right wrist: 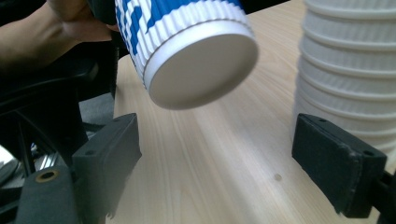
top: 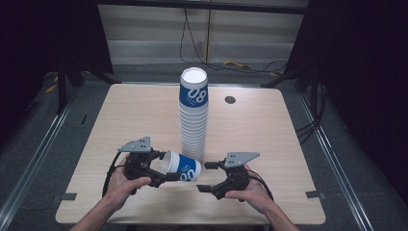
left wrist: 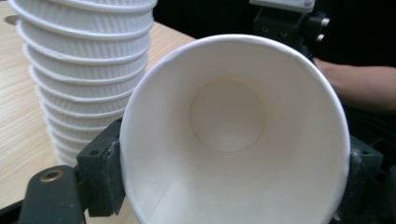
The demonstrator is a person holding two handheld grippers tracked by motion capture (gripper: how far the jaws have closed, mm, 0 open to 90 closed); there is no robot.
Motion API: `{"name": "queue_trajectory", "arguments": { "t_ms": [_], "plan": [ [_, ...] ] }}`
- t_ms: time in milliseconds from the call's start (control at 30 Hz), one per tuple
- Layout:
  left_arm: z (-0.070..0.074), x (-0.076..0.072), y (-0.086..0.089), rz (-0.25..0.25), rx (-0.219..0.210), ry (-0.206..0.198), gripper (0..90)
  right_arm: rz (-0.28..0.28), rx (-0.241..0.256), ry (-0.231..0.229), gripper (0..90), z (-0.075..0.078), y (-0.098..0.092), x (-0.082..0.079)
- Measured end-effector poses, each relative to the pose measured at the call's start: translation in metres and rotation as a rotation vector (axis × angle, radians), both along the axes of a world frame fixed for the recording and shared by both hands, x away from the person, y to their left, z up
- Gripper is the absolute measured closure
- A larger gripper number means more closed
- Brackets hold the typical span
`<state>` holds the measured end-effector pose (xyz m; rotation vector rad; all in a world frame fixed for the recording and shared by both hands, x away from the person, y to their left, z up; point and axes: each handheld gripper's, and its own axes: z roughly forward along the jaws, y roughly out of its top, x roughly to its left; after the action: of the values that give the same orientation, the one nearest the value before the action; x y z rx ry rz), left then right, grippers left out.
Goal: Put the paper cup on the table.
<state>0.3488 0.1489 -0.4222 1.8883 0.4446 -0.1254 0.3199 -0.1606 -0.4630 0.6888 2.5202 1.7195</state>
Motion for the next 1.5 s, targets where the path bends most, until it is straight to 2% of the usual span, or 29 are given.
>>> {"name": "queue_trajectory", "arguments": {
  "t_ms": [167,267,367,400,600,733,800,867,933,967,1033,1100,1167,1267,1333,1500],
  "plan": [
    [-0.001,0.002,0.006,0.018,0.043,0.021,17.4,-0.043,-0.031,0.019,18.5,-0.001,-0.010,-0.004],
    [-0.001,0.006,0.011,0.033,0.089,0.026,17.4,-0.076,-0.042,0.015,18.1,-0.002,-0.016,-0.006],
    [-0.002,0.010,0.017,0.052,0.128,0.025,17.4,-0.116,-0.055,0.008,18.0,-0.001,-0.024,-0.007],
    [-0.002,0.013,0.022,0.066,0.136,0.026,17.4,-0.149,-0.062,0.000,17.5,0.000,-0.029,-0.006],
    [-0.005,0.021,0.034,0.090,0.155,0.041,17.4,-0.206,-0.054,-0.019,17.5,0.002,-0.038,-0.004],
    [-0.011,0.030,0.043,0.134,0.183,0.069,17.4,-0.215,-0.058,-0.028,17.5,0.003,-0.041,-0.005],
    [-0.009,0.035,0.048,0.166,0.193,0.065,17.2,-0.225,-0.053,-0.034,17.3,0.003,-0.044,-0.005],
    [-0.007,0.038,0.053,0.191,0.183,0.075,16.9,-0.233,-0.056,-0.032,17.2,0.001,-0.047,-0.005],
    [-0.004,0.041,0.056,0.213,0.202,0.061,16.9,-0.241,-0.057,-0.028,17.2,-0.001,-0.050,-0.006],
    [-0.002,0.043,0.057,0.232,0.236,0.038,16.8,-0.256,-0.064,-0.035,16.7,-0.001,-0.052,-0.006],
    [-0.001,0.043,0.057,0.246,0.231,0.035,16.8,-0.260,-0.064,-0.038,16.4,-0.001,-0.053,-0.005],
    [0.001,0.042,0.058,0.260,0.242,0.007,16.8,-0.280,-0.075,-0.042,15.4,0.000,-0.055,-0.005],
    [0.002,0.040,0.057,0.260,0.248,0.001,16.7,-0.295,-0.077,-0.045,14.0,0.000,-0.057,-0.005],
    [0.005,0.039,0.056,0.275,0.305,-0.036,16.8,-0.316,-0.083,-0.047,13.7,0.000,-0.060,-0.004],
    [0.007,0.040,0.057,0.296,0.332,-0.047,16.7,-0.335,-0.081,-0.054,13.7,0.000,-0.061,-0.003],
    [0.008,0.044,0.063,0.296,0.356,-0.043,16.8,-0.336,-0.083,-0.056,13.7,0.000,-0.059,-0.004]
  ]
}}
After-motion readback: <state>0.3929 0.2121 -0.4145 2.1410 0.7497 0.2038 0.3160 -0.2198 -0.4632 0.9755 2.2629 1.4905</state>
